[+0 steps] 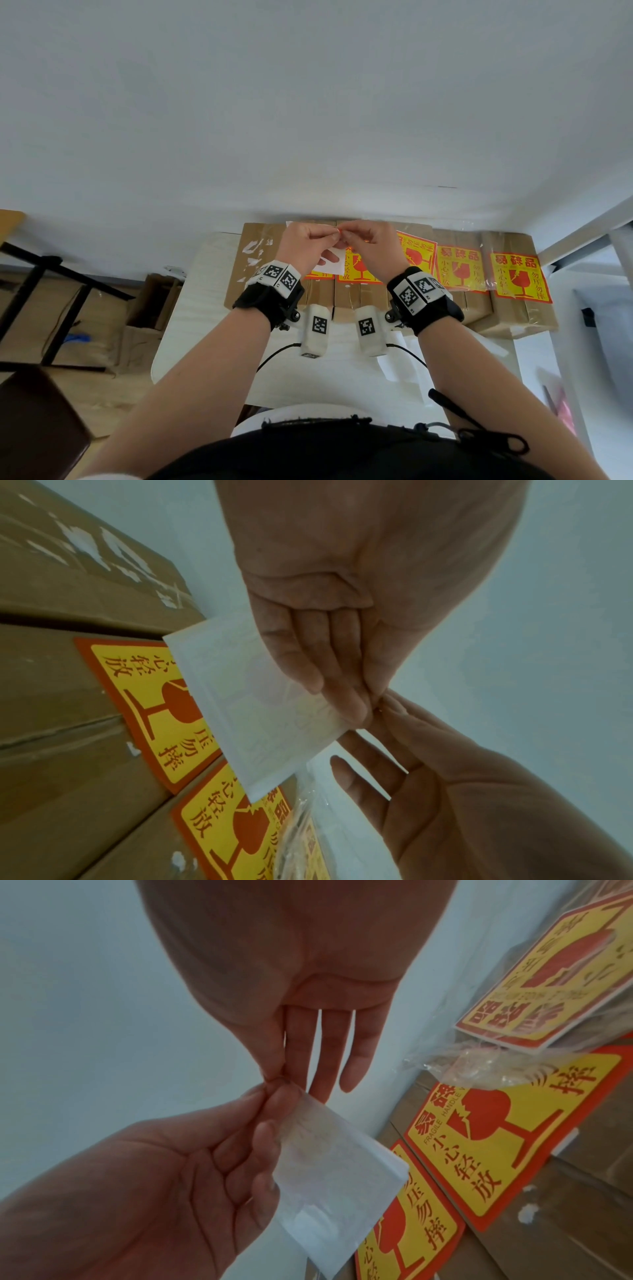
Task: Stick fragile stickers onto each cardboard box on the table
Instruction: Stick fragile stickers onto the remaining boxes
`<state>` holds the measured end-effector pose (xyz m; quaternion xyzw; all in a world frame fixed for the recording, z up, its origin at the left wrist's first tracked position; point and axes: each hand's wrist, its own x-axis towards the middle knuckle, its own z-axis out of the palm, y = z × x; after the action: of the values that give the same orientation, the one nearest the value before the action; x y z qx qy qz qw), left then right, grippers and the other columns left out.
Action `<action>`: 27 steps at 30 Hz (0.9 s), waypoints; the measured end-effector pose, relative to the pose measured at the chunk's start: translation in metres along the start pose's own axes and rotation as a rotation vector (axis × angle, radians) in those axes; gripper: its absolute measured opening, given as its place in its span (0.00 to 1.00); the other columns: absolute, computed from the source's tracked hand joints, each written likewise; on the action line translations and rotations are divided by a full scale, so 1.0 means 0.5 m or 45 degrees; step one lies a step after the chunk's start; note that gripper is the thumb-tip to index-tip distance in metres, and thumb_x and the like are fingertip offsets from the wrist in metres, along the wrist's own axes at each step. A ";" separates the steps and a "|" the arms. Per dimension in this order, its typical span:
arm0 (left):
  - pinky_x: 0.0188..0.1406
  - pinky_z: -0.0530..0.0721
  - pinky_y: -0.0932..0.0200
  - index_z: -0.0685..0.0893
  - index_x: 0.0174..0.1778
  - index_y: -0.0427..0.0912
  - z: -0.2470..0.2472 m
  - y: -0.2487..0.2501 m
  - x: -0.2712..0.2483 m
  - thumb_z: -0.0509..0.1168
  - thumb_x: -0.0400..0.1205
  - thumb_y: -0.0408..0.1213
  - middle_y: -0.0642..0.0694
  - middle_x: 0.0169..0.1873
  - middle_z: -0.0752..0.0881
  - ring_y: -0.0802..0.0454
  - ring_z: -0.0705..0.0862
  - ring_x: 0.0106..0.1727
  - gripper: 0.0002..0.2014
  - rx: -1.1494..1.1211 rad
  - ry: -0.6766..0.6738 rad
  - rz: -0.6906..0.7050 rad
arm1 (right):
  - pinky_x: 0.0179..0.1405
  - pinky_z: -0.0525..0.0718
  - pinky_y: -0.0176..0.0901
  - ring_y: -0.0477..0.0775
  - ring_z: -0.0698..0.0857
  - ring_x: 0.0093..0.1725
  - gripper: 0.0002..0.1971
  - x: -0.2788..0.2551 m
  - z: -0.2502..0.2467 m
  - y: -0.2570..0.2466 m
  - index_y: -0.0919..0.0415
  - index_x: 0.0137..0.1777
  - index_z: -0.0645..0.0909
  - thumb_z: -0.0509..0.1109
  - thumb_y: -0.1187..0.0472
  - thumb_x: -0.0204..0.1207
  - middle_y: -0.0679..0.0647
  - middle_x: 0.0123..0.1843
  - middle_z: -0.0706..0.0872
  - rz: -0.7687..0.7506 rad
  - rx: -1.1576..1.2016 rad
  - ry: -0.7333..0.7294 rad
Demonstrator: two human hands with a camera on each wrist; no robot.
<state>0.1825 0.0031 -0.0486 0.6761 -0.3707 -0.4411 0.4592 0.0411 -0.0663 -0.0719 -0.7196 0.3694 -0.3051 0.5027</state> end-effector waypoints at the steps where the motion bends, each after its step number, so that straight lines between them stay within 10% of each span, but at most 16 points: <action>1: 0.27 0.83 0.64 0.91 0.45 0.48 0.000 0.000 -0.002 0.69 0.83 0.33 0.51 0.35 0.93 0.53 0.89 0.30 0.07 0.002 0.003 0.000 | 0.42 0.82 0.29 0.36 0.89 0.41 0.12 -0.002 -0.002 -0.002 0.53 0.51 0.89 0.67 0.69 0.81 0.43 0.39 0.90 -0.009 0.001 -0.015; 13: 0.30 0.83 0.63 0.92 0.47 0.44 0.009 -0.002 -0.018 0.68 0.83 0.31 0.48 0.36 0.93 0.54 0.88 0.31 0.07 0.029 -0.033 -0.012 | 0.38 0.82 0.26 0.38 0.90 0.38 0.06 -0.016 -0.013 0.000 0.63 0.52 0.90 0.71 0.66 0.81 0.49 0.39 0.91 0.026 0.044 -0.048; 20: 0.28 0.82 0.64 0.91 0.45 0.42 0.030 0.005 -0.019 0.69 0.83 0.33 0.46 0.36 0.92 0.54 0.87 0.30 0.05 0.035 -0.024 -0.048 | 0.37 0.88 0.51 0.46 0.89 0.35 0.09 -0.021 -0.019 0.013 0.56 0.44 0.87 0.67 0.63 0.83 0.49 0.36 0.90 0.148 0.011 0.108; 27: 0.27 0.79 0.59 0.81 0.40 0.41 0.051 -0.004 -0.036 0.60 0.85 0.31 0.44 0.31 0.86 0.46 0.85 0.27 0.09 -0.141 0.136 -0.136 | 0.38 0.87 0.49 0.48 0.86 0.32 0.10 -0.036 -0.039 0.051 0.60 0.45 0.84 0.63 0.62 0.85 0.50 0.33 0.88 0.295 0.013 0.338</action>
<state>0.1528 0.0123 -0.0505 0.6909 -0.2842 -0.4480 0.4911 0.0096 -0.0667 -0.0913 -0.6233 0.5112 -0.3392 0.4849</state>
